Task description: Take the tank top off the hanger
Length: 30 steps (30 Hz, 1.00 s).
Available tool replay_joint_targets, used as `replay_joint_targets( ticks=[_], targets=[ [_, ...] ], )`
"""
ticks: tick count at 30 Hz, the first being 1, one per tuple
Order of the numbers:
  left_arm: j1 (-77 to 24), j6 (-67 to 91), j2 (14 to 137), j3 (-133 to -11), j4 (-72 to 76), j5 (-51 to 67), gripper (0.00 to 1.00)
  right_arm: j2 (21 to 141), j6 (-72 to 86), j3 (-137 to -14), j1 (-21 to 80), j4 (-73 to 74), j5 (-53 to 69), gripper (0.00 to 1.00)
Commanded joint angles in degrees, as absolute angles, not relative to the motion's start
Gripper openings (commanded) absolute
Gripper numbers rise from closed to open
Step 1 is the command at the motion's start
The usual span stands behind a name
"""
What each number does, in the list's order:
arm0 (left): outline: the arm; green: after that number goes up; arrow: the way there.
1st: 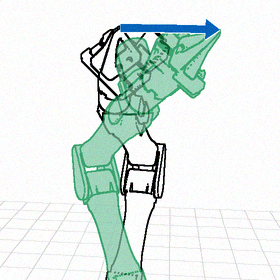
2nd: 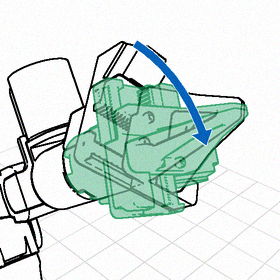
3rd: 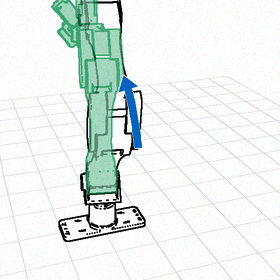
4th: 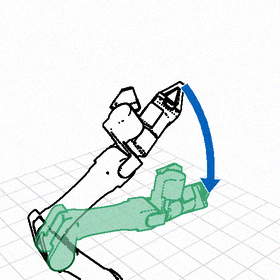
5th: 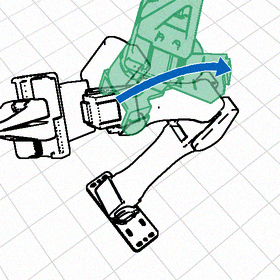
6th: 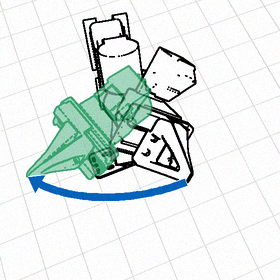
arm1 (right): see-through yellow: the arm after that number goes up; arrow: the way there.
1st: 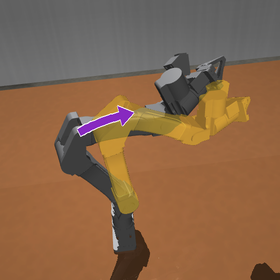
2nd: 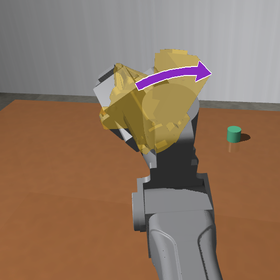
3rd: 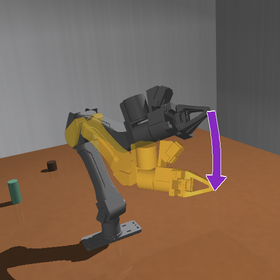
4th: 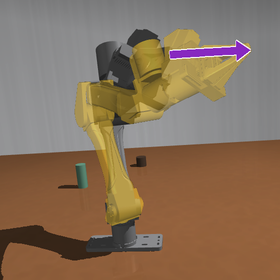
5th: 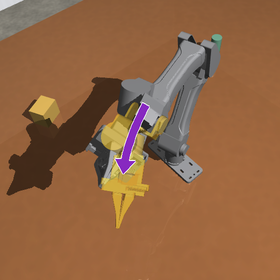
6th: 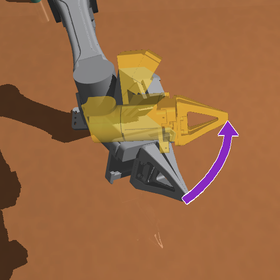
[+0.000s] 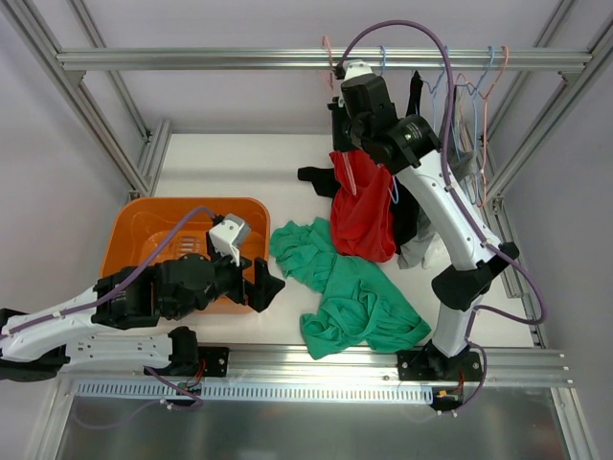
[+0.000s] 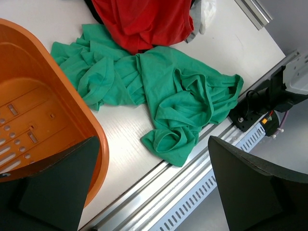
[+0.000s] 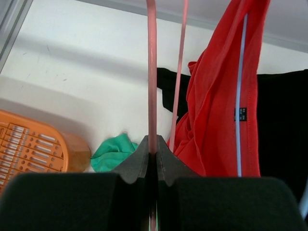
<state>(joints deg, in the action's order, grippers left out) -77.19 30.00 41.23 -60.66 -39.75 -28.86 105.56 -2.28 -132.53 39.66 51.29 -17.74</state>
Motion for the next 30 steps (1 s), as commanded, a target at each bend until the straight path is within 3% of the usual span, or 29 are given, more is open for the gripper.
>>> replay_joint_targets(
  ticks=[1, 10, 11, 13, 14, 15, 17, 18, 20, 30],
  targets=[
    [-77.2, 31.4, 41.8, -59.2, -39.1, -27.1, 0.99, 105.3, -1.6, -134.2, 39.3, 48.2, -15.6, 0.00],
    [-77.2, 32.5, 45.8, -59.7, -38.8, -26.8, 0.99, 102.8, -0.2, -127.4, 39.7, 45.4, -12.2, 0.00],
    [-77.2, 32.6, 46.1, -59.8, -38.6, -26.8, 0.99, 102.3, -0.2, -127.4, 39.7, 45.4, -11.8, 0.04],
    [-77.2, 32.7, 47.4, -60.0, -38.1, -27.2, 0.99, 101.2, 1.5, -126.6, 39.6, 45.1, -10.9, 0.42],
    [-77.2, 32.9, 47.8, -60.1, -37.8, -27.4, 0.99, 99.8, 1.6, -126.3, 39.6, 45.0, -10.5, 0.66],
    [-77.2, 33.1, 48.2, -59.9, -37.4, -27.6, 0.99, 98.7, 1.7, -126.0, 39.7, 45.0, -9.9, 0.75],
    [-77.2, 33.6, 50.0, -59.5, -35.5, -27.4, 0.99, 94.8, 1.8, -124.0, 39.8, 45.0, -8.3, 0.80],
    [-77.2, 33.5, 51.5, -59.2, -34.6, -27.2, 0.99, 93.1, 1.7, -123.1, 39.9, 45.0, -7.3, 0.89],
    [-77.2, 33.3, 53.7, -58.7, -31.6, -26.4, 0.99, 89.1, 1.1, -119.8, 40.0, 45.0, -6.1, 0.98],
    [-74.4, 35.1, 80.6, -62.8, -19.2, -19.8, 0.99, 50.1, -2.8, -96.7, 39.9, 51.1, -2.7, 1.00]
  ],
)
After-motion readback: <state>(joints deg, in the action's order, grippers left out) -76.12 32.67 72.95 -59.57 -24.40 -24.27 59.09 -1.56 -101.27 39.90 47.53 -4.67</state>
